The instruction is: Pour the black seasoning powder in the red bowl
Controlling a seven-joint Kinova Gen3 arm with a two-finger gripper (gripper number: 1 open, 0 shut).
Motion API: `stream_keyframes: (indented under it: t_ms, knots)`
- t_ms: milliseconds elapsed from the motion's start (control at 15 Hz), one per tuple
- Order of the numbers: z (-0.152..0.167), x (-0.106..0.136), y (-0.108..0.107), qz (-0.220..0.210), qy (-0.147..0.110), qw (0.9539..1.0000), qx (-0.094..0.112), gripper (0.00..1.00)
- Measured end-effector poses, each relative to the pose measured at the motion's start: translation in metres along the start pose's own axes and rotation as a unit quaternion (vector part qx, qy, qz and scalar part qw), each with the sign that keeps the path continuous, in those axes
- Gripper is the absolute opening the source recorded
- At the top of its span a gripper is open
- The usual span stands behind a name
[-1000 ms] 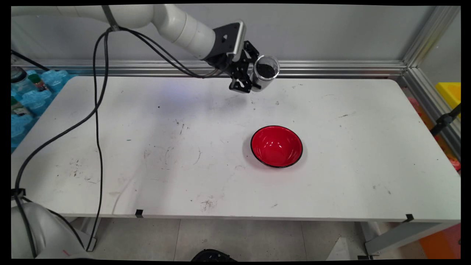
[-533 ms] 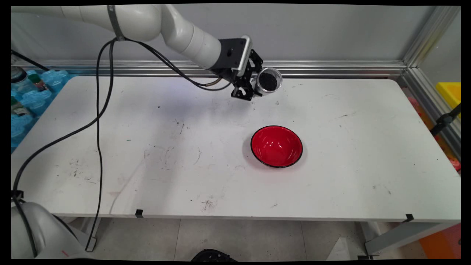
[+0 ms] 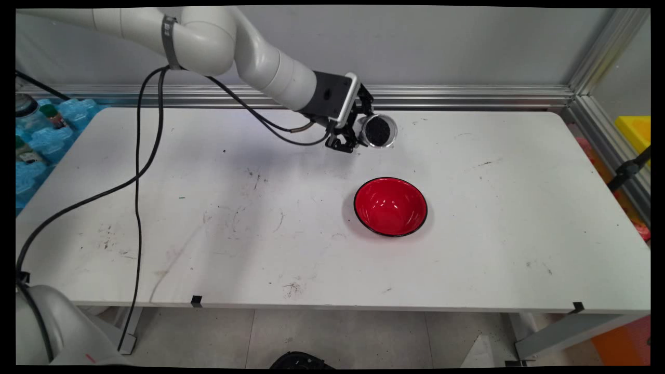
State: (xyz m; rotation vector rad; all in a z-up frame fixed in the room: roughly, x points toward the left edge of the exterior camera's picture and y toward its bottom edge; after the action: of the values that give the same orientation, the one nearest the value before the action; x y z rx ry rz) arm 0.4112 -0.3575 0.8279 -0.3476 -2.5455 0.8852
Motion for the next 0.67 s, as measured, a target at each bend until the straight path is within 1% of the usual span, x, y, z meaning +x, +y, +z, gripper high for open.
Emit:
stream_keyframes:
  t_ms: [400,667]
  knots:
    - [0.007,0.008,0.012,0.032,-0.012,0.9994,0.0,0.0]
    - [0.011,0.012,0.02,0.051,-0.014,0.9986,0.001,0.0]
